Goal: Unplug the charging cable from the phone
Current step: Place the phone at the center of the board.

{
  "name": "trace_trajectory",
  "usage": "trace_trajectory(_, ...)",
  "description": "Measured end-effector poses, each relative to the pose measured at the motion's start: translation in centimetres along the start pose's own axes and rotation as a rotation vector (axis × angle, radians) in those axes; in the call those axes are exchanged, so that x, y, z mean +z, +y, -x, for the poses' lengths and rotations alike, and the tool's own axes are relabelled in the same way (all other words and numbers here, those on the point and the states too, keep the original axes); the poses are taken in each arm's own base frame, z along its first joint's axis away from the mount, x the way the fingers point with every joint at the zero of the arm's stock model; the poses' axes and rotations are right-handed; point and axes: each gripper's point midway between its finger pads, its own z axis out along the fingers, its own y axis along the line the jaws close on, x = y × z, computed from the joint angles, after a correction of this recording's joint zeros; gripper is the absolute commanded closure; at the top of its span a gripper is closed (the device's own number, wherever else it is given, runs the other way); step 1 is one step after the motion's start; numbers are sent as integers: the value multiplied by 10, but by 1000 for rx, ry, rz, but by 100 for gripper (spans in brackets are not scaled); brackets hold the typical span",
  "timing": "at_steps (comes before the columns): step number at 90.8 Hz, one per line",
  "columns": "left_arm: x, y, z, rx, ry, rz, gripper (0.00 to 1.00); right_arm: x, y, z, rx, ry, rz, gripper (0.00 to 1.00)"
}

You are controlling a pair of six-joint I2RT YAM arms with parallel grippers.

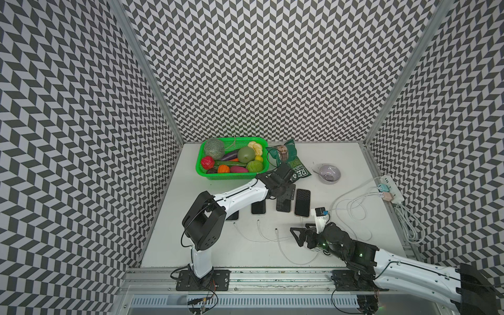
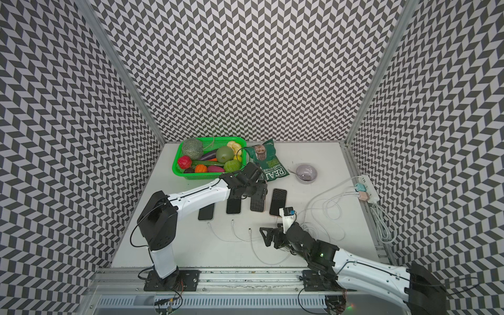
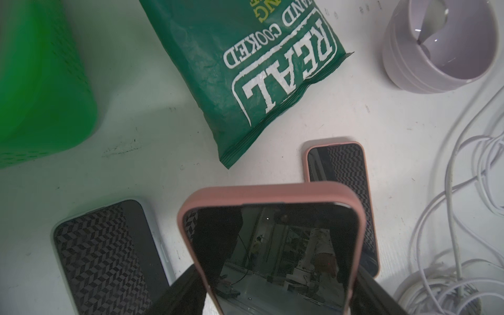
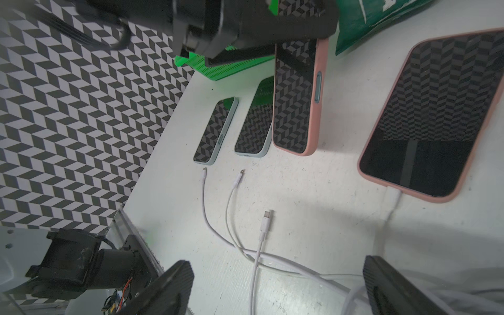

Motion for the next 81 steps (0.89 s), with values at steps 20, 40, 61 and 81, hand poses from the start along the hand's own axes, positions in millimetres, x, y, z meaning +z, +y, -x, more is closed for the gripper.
trace_trajectory(20,20,10,-4,-4,36,23,99,-15,-7,19,10,-95,-32,0)
trace_trajectory(40,35,20,-11,-10,71,48,98,-17,-19,20,-2,-108,-87,0)
trace_trajectory(61,48,21,-15,-11,90,52,93,-18,-25,20,-8,-112,-119,0)
trace_trajectory(81,56,21,-19,-17,99,50,86,-19,-27,20,-7,-118,-125,0)
